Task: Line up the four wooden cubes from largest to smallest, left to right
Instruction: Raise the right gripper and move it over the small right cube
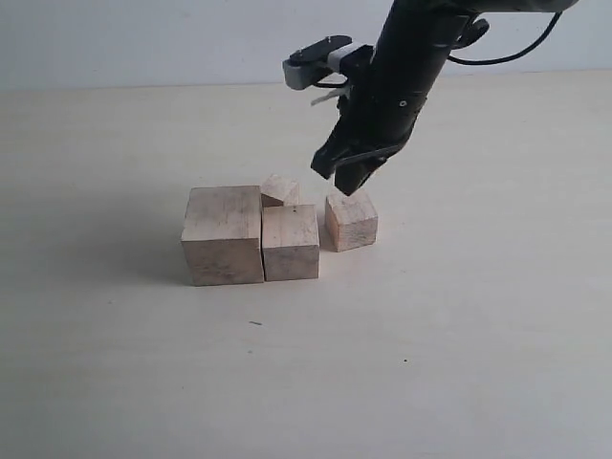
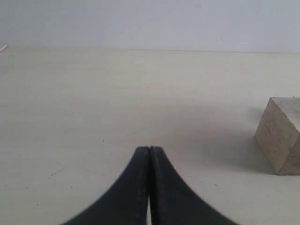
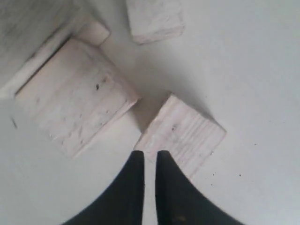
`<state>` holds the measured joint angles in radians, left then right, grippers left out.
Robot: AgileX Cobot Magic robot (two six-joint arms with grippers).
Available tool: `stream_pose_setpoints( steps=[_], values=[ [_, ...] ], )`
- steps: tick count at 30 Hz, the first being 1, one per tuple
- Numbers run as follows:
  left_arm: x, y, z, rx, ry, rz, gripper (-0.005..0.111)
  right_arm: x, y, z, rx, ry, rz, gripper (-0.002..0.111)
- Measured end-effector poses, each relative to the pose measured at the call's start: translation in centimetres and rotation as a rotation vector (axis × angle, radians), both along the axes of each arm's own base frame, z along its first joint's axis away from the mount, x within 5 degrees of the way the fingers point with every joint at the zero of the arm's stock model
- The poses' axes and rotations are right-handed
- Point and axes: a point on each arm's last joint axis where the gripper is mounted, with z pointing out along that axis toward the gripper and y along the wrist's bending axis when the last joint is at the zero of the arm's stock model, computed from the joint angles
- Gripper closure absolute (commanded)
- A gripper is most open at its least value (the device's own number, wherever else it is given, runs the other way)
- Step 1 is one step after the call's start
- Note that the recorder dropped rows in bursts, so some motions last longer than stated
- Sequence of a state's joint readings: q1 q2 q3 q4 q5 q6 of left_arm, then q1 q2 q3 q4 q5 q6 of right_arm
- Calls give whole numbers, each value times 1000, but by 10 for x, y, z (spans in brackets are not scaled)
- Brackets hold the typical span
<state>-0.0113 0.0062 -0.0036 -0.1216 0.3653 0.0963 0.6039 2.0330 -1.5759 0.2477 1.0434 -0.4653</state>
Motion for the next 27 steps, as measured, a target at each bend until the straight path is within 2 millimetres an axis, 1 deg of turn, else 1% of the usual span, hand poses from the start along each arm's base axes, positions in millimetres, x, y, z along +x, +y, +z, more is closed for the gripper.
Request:
stream_pose_setpoints(
  steps=[1,3,5,10,14,16,19,23,25,27],
  values=[
    [0,0,0,0,0,0,107,2,1,0,17,1,-97,108],
    [0,0,0,0,0,0,107,7,1,1,27,-11,-224,108],
    [0,0,0,0,0,0,107,8,-1,0,8,-14,-295,108],
    [0,0,0,0,0,0,107,8,-5,-1,-37,1,-380,108],
    [0,0,0,0,0,0,107,7,-7,-1,-60,20,-402,108],
    [0,0,0,0,0,0,107,7,-7,-1,-61,22,-404,104],
    [0,0,0,0,0,0,107,7,-8,-1,-64,13,-371,93],
    [0,0,0,0,0,0,107,6,-8,-1,-72,-15,-246,78],
    [0,0,0,0,0,0,107,7,-8,-1,-77,-34,-169,74],
    [0,0,0,0,0,0,107,7,-9,-2,-92,-61,-86,72]
  ],
)
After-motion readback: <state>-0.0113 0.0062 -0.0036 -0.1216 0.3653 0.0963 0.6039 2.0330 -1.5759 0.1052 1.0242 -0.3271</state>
